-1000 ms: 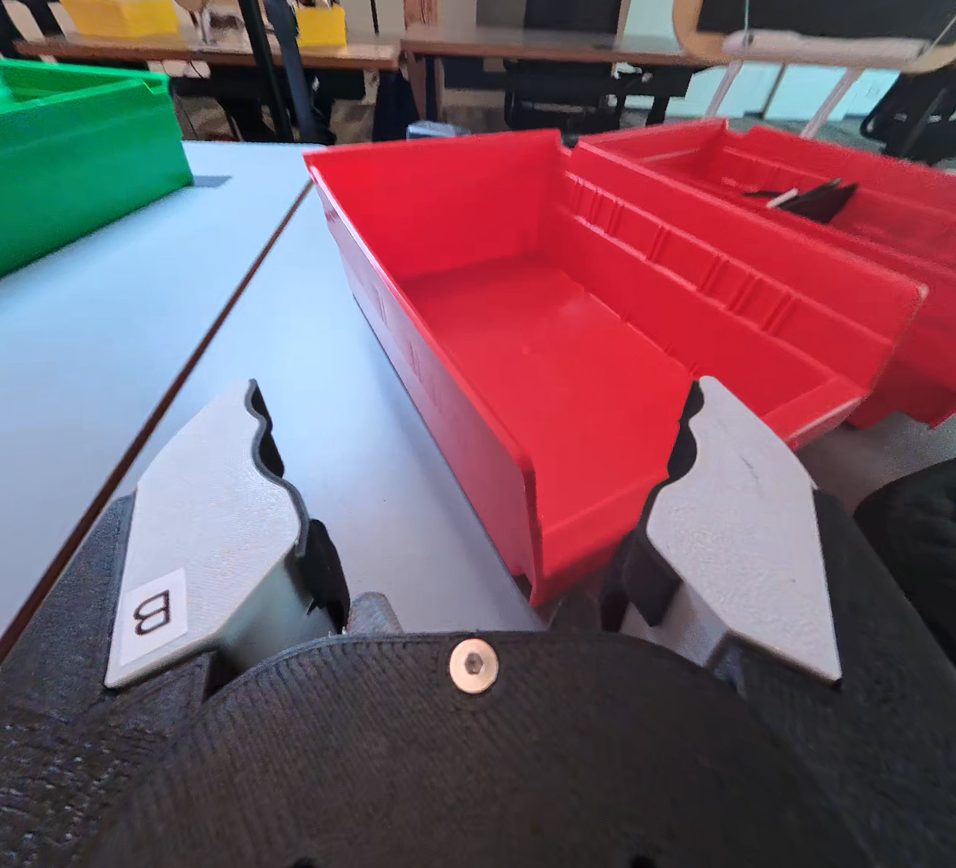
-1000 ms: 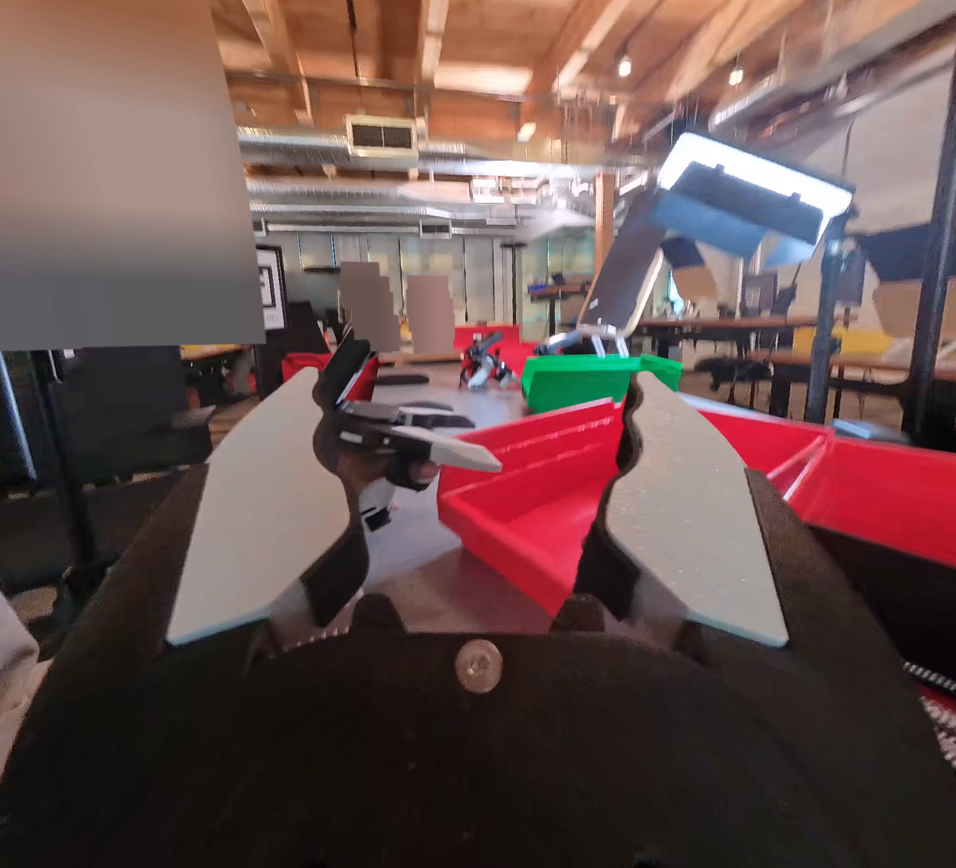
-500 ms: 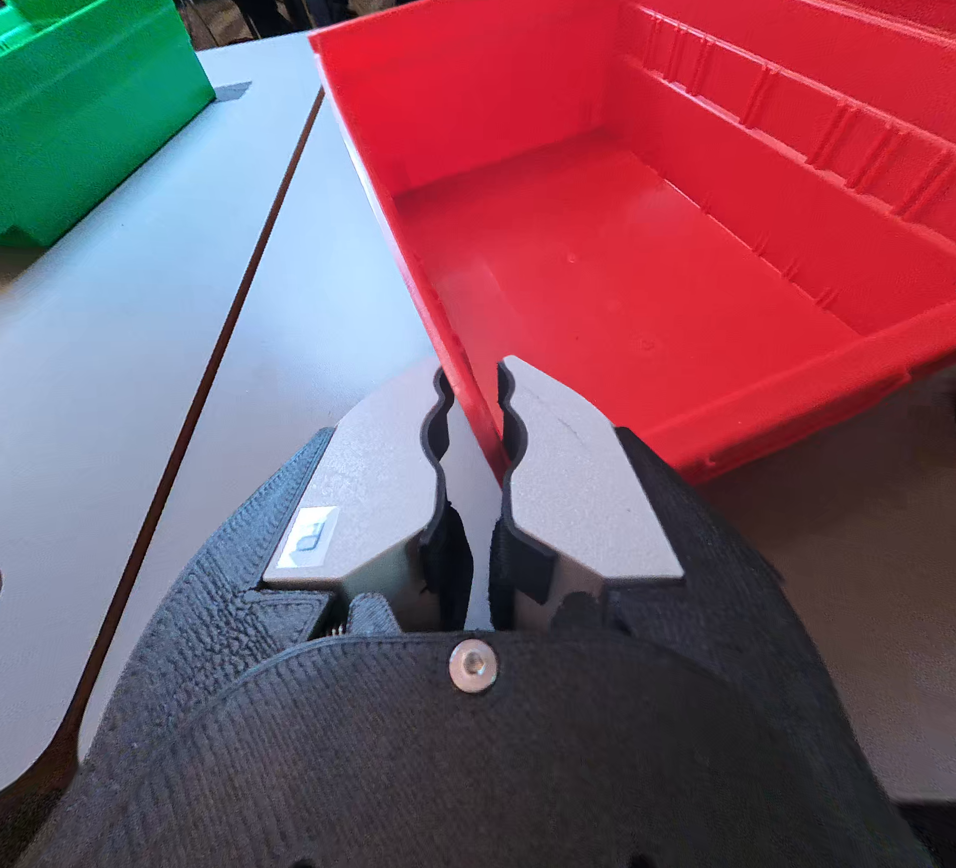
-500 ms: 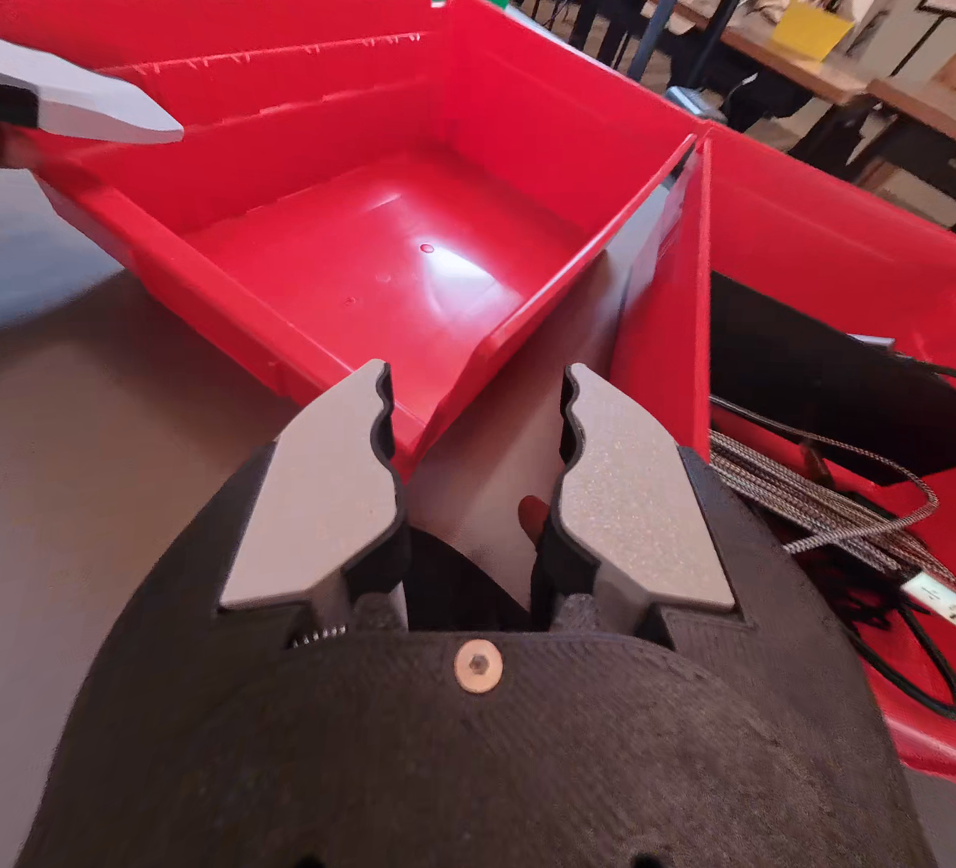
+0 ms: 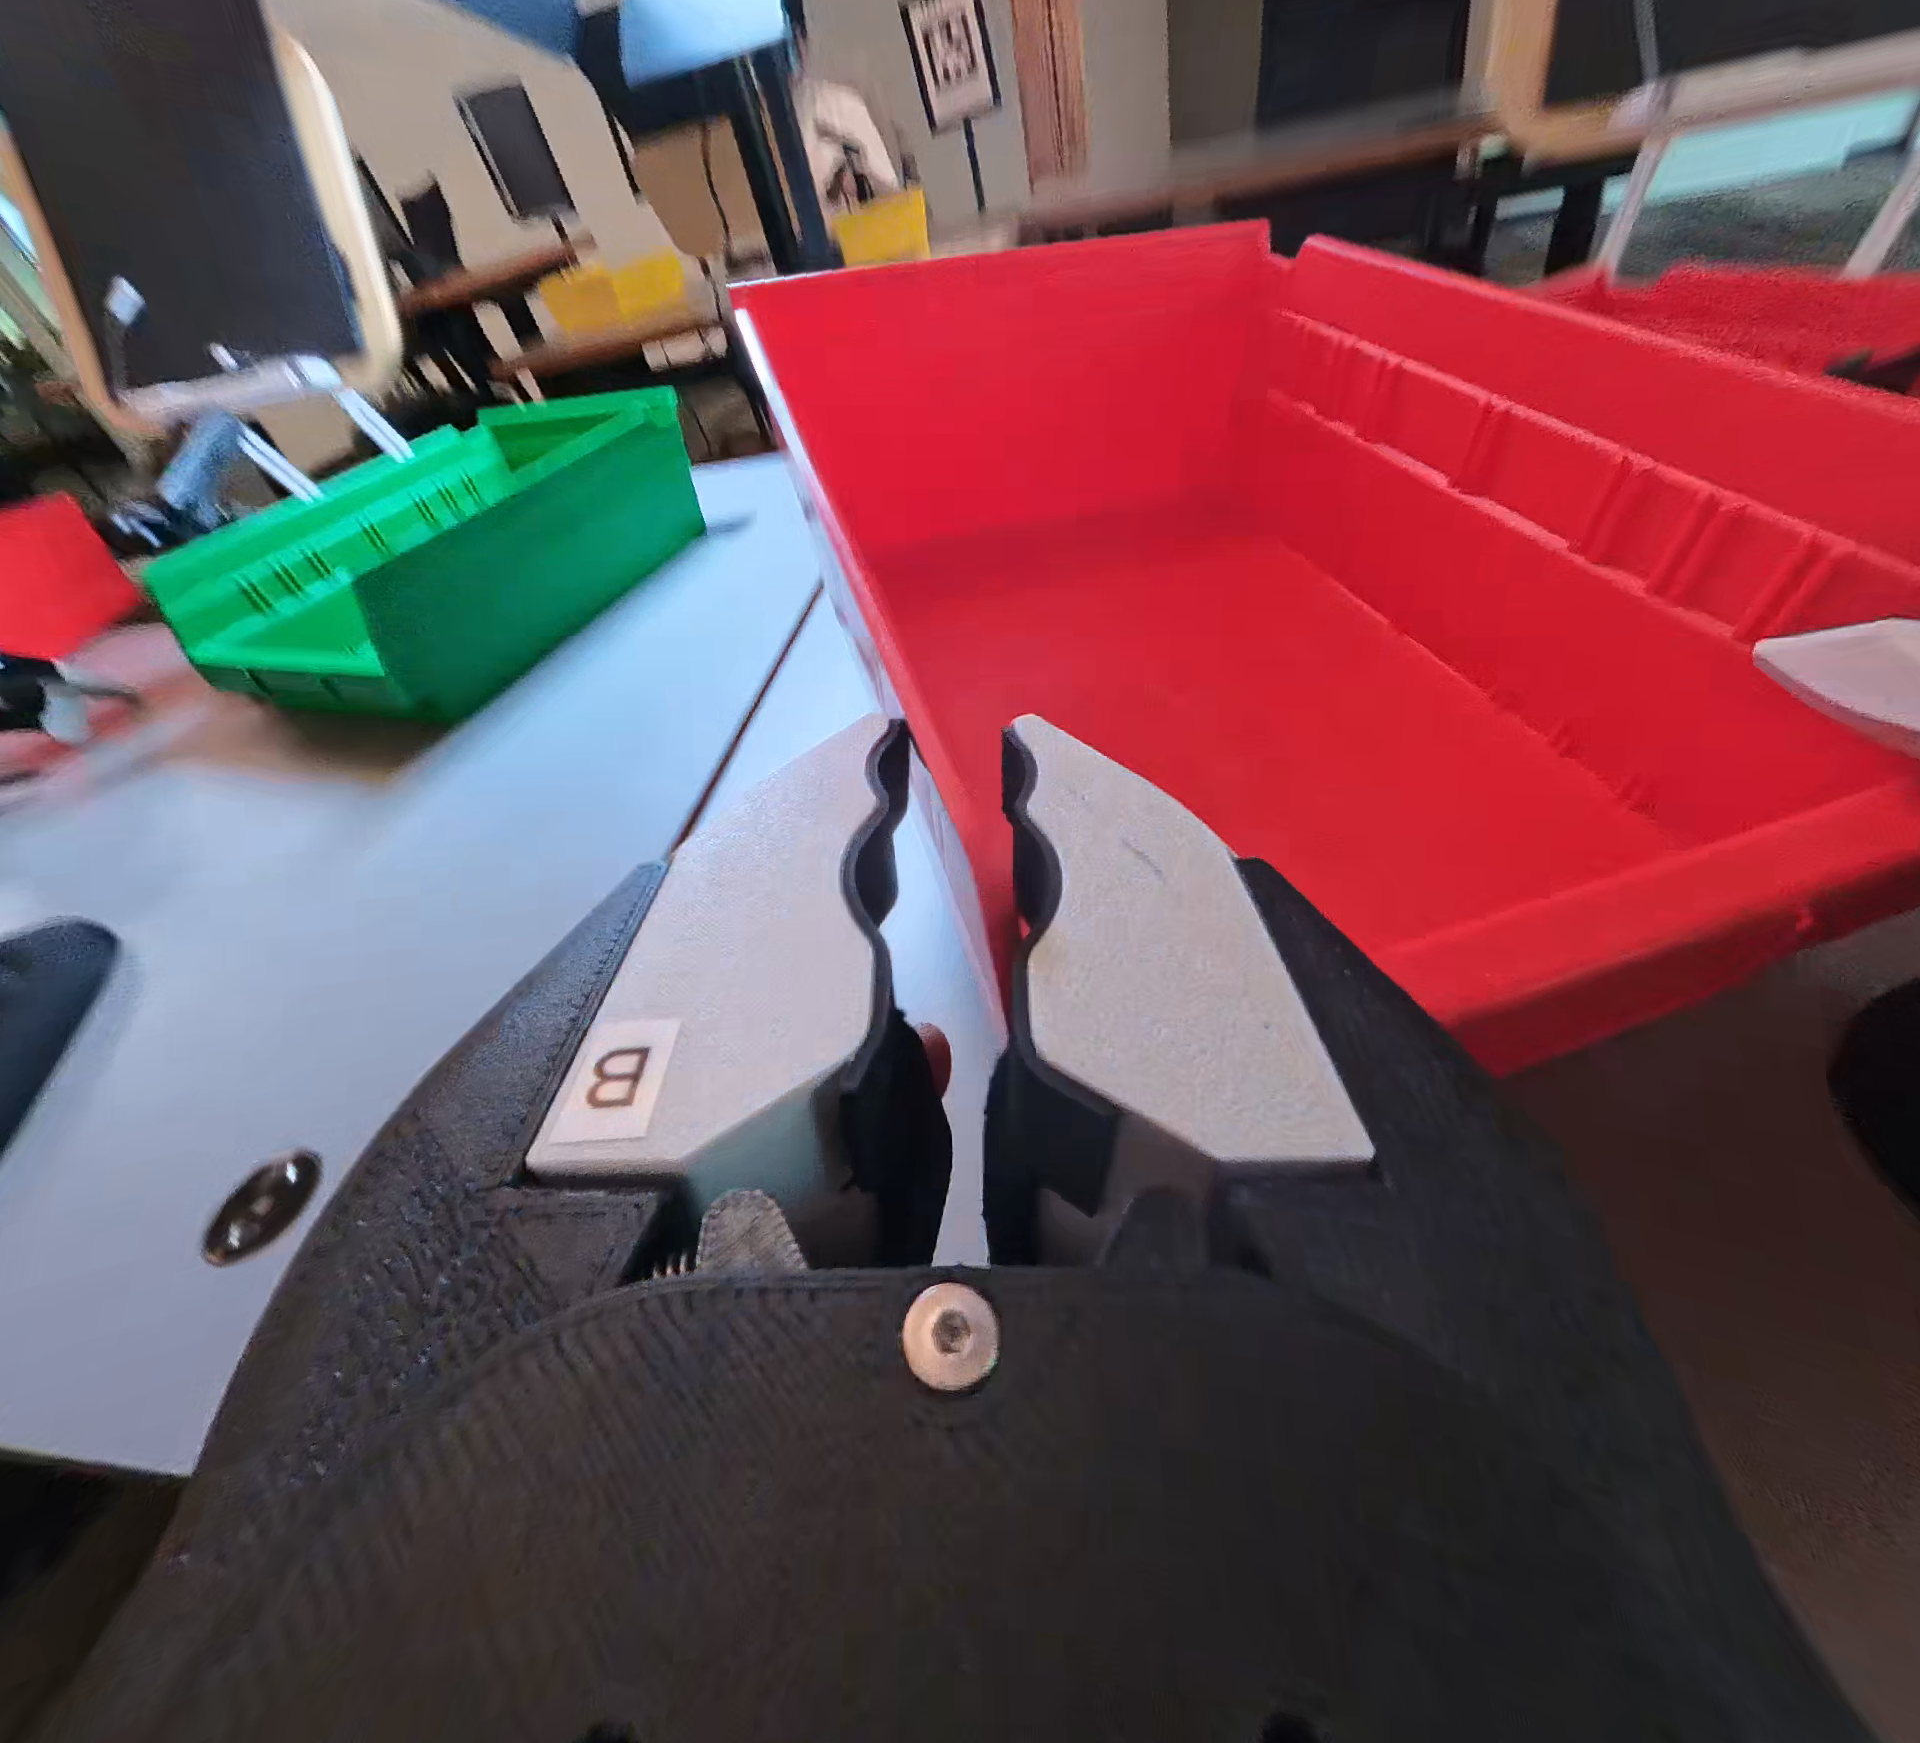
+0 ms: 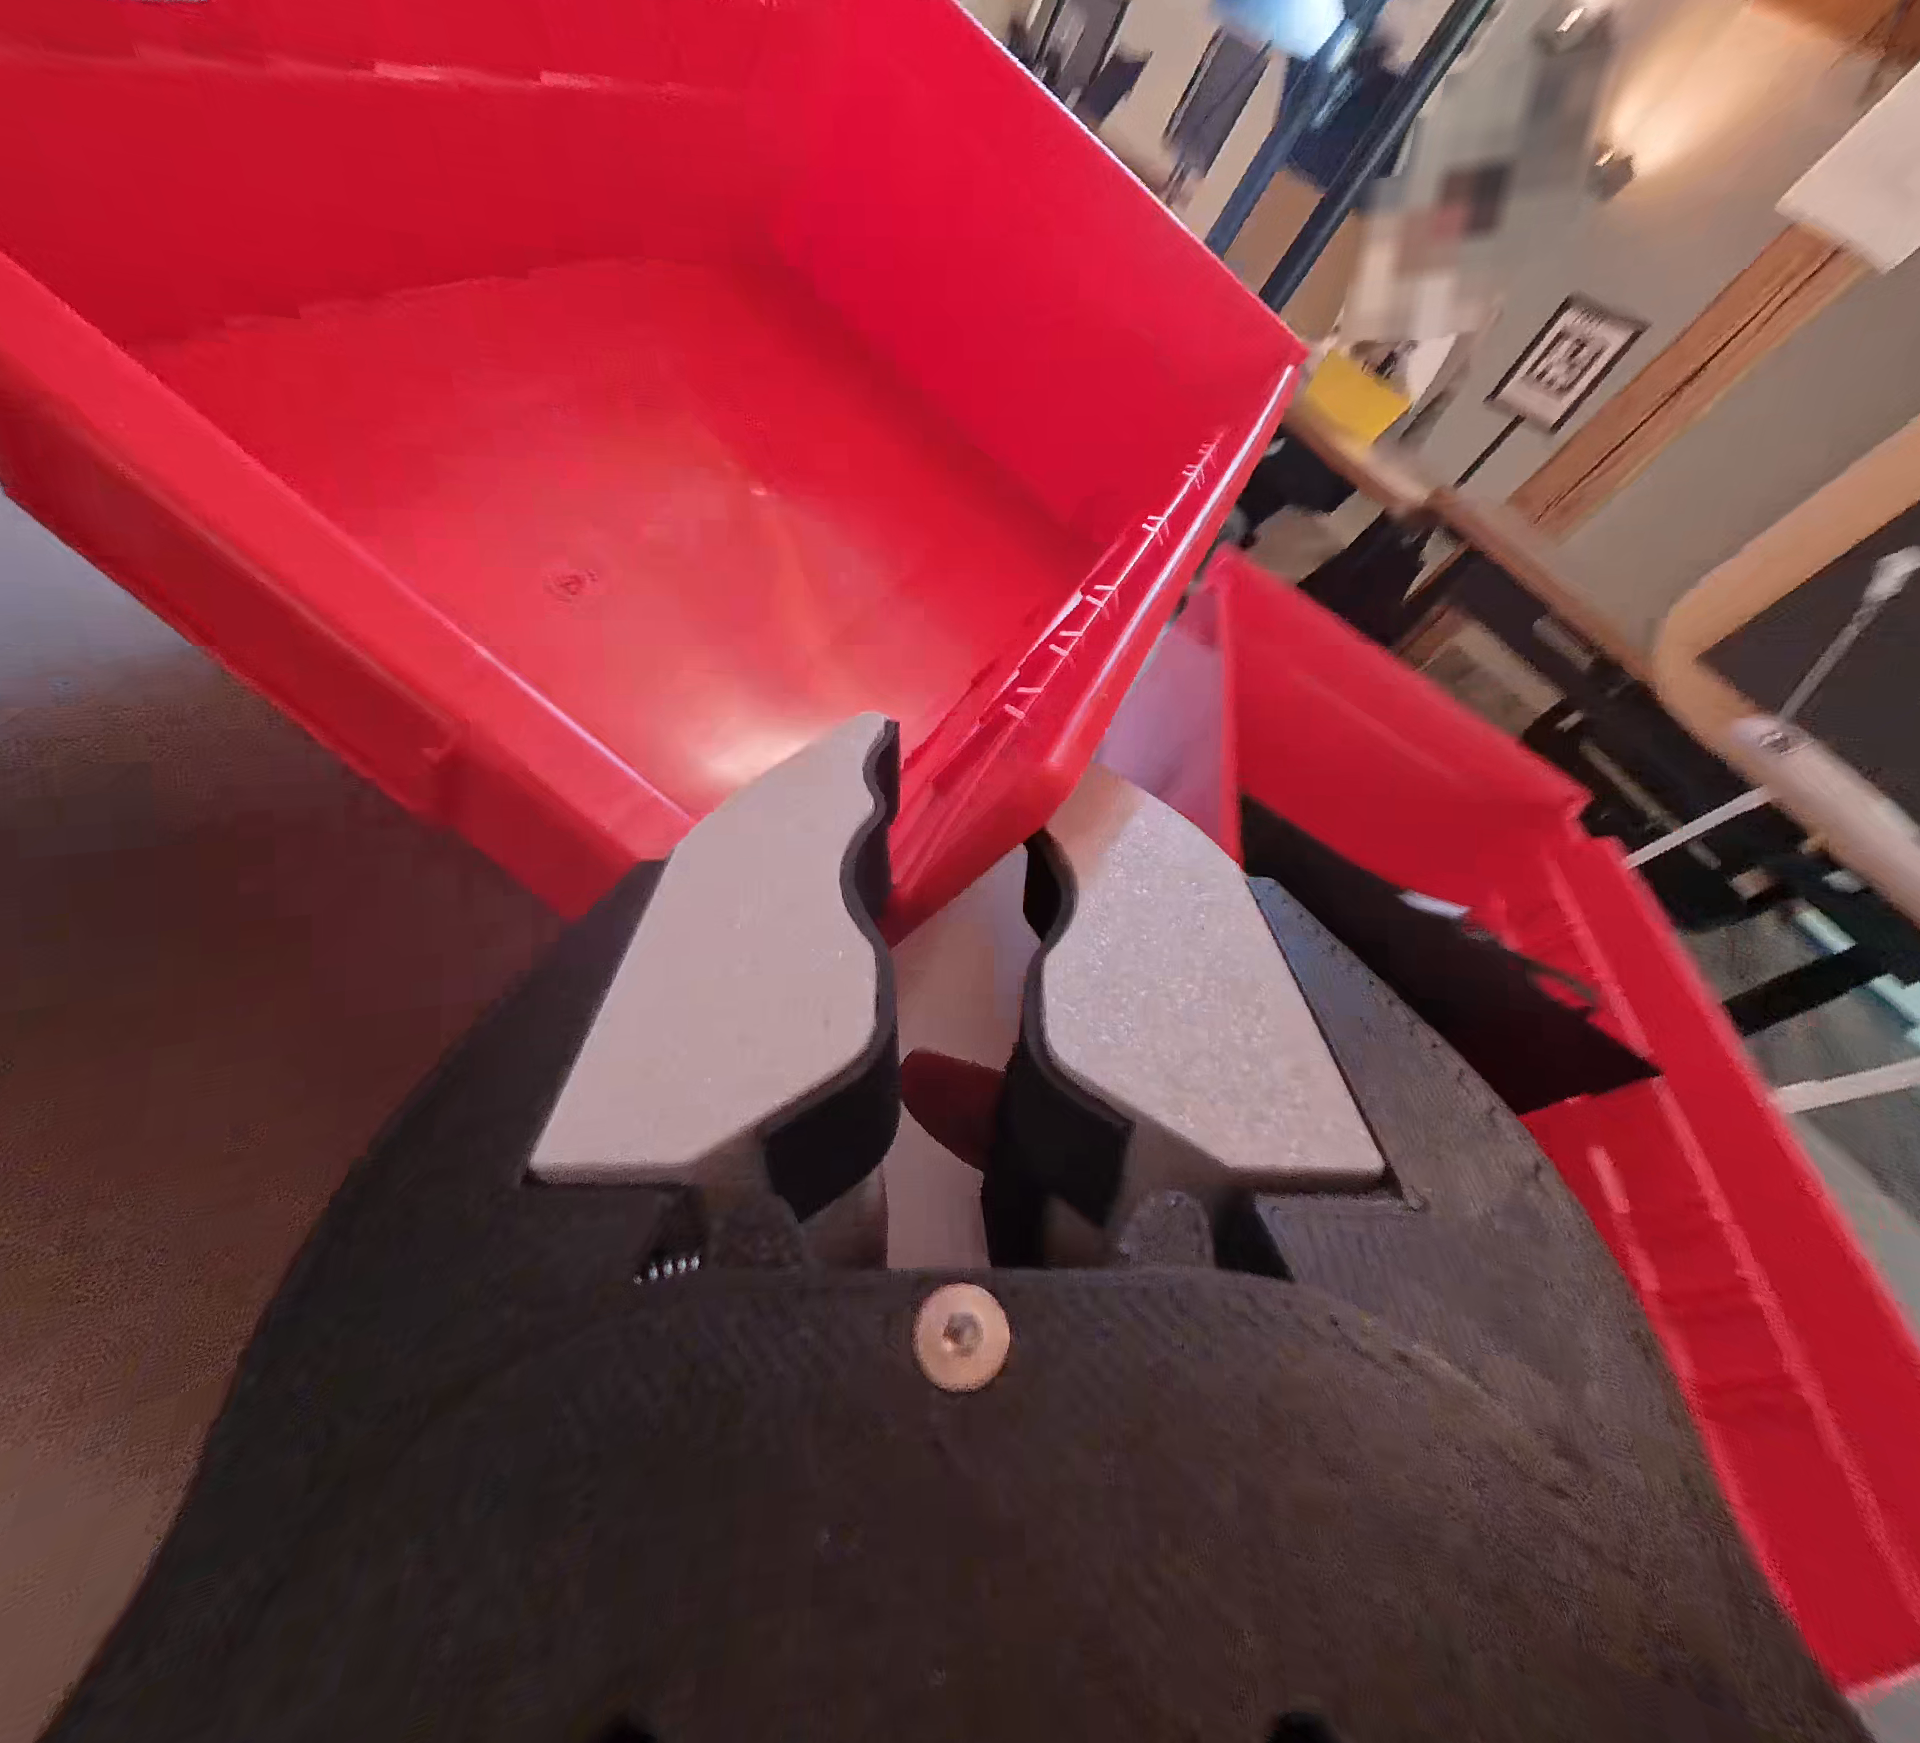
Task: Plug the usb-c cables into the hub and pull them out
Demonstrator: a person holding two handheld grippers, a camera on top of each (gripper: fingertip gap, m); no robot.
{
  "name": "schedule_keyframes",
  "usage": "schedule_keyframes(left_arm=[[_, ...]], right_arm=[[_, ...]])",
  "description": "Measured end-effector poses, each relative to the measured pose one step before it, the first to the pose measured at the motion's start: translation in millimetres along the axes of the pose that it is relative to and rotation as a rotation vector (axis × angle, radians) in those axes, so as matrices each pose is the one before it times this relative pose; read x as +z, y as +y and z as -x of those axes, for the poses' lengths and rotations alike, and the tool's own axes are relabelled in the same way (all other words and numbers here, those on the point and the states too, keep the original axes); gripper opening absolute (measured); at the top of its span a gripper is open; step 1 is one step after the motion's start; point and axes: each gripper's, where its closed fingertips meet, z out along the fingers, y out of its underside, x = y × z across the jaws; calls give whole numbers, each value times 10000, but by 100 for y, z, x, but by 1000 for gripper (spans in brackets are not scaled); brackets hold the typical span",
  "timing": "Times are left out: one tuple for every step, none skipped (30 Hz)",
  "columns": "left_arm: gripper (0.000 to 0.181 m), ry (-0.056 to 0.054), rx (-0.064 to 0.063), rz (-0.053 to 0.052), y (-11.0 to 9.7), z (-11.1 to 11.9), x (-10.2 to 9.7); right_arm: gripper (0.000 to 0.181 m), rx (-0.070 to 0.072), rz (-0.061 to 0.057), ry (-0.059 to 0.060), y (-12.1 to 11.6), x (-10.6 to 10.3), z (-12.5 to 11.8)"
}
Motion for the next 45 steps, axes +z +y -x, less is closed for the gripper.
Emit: schedule_keyframes(left_arm=[[15,-97,36,-581,-1643,-207,-795],[15,-54,10,-587,-1661,-357,-633],[16,11,0,-588,-1666,-577,-451],[16,63,-16,-528,-1542,-776,-240],[17,118,10,-448,-1370,-997,-48],[18,151,44,-419,-1238,-1157,132],[19,236,9,-389,-1119,-1371,313],[20,312,-55,-364,-994,-1550,448],[22,395,-153,-338,-856,-1726,588],[22,412,-211,-252,-638,-1789,710],[22,408,-240,-190,-428,-1835,807],[23,464,-224,-126,-248,-1957,900],[24,533,-162,-78,-113,-2085,993],[25,560,-123,-47,13,-2095,1113],[27,536,-100,-46,134,-2032,1256],[27,520,-165,-59,188,-1960,1350],[28,513,-226,-70,231,-1889,1401],[28,439,-230,-44,318,-1751,1451],[28,377,-193,23,458,-1625,1454],[28,323,-162,57,549,-1516,1456],[28,312,-142,65,620,-1485,1443],[27,265,-147,112,721,-1404,1448],[27,213,-73,183,831,-1337,1407],[27,171,45,255,911,-1269,1357],[27,151,21,292,943,-1167,1250],[27,173,-85,297,975,-1035,1160],[28,212,-145,261,941,-913,1045],[29,183,-165,228,928,-735,942],[29,175,-204,277,988,-589,906],[30,149,-170,368,1099,-414,901],[30,120,-112,355,1063,-290,867],[30,87,-62,340,1010,-189,790],[30,66,-64,342,958,-114,679],[31,95,-86,316,882,-92,579],[32,130,-31,348,904,-98,498],[33,161,-79,275,773,-128,413],[34,165,-67,219,653,-139,303],[34,104,142,115,454,-87,190],[34,10,245,48,165,-28,87],[35,62,96,163,119,-81,22],[38,226,34,153,82,-214,-9],[41,379,-56,186,183,-347,-78],[49,446,-213,245,250,-426,-213],[64,240,-299,10,-148,-230,-414],[76,135,-114,-69,-287,-183,-692]], right_arm=[[20,-49,-371,237,-993,-689,-765],[20,-50,-335,251,-965,-737,-924],[19,-41,-332,282,-927,-787,-1129],[19,-6,-334,314,-855,-836,-1319],[18,-20,-313,328,-757,-882,-1468],[18,-43,-287,328,-635,-931,-1578],[17,-32,-225,346,-446,-977,-1693],[17,-38,-179,374,-280,-1005,-1804],[17,-19,-98,390,-98,-1029,-1893],[17,-29,-51,358,52,-1084,-1874],[16,-52,0,333,206,-1122,-1850],[15,-54,75,375,394,-1140,-1904],[15,-94,134,415,579,-1143,-1944],[15,-93,209,399,775,-1097,-1943],[15,-62,221,376,907,-1031,-1903],[14,-33,241,380,1002,-907,-1887],[14,5,279,389,1064,-794,-1883],[14,-1,296,366,1101,-685,-1792],[14,-31,292,346,1124,-575,-1722],[13,-66,274,318,1171,-498,-1632],[14,-69,254,298,1265,-409,-1563],[13,-11,251,271,1380,-308,-1473],[13,14,293,212,1512,-179,-1352],[14,3,366,148,1590,-46,-1202],[13,-37,390,92,1556,72,-1058],[13,-57,366,43,1488,191,-910],[13,-12,348,-33,1456,283,-704],[13,79,332,-110,1417,328,-491],[13,119,299,-116,1354,383,-357],[13,111,301,-99,1337,429,-247],[13,73,340,-72,1325,464,-145],[12,38,356,-26,1236,477,-46],[12,-7,346,9,1115,464,0],[12,-57,326,27,973,440,27],[12,-38,310,14,876,400,40],[12,30,264,9,746,350,-10],[11,92,-29,124,320,232,-190],[11,176,-114,5,120,119,-113],[11,222,-124,-133,30,13,3],[11,225,-126,-125,-32,-28,-52],[11,222,-117,-70,-59,-24,-144],[13,194,-135,-90,-132,-74,-144],[22,168,-291,-107,-390,-218,-153],[29,147,-429,-39,-623,-360,-301],[37,79,-523,59,-766,-441,-504]])
